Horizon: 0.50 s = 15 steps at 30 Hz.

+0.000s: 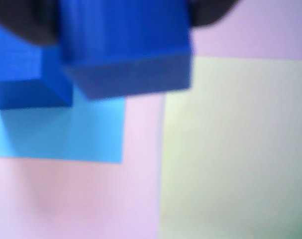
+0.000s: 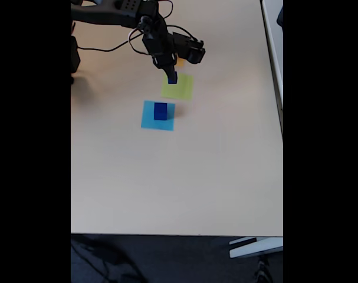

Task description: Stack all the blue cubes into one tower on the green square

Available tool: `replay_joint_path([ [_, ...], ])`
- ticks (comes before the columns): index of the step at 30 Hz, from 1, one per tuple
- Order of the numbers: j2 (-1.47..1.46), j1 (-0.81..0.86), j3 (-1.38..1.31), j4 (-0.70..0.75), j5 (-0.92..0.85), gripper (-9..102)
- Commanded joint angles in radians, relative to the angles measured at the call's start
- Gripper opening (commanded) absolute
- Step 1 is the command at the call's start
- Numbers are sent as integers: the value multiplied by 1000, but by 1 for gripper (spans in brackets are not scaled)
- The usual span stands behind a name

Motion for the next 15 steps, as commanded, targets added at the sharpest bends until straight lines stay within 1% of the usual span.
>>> replay_joint_path([
  [1, 43, 23, -77, -3, -12, 0],
  [7, 20, 71, -75, -15, 5, 0],
  [15, 20, 118, 2, -63, -6, 0],
])
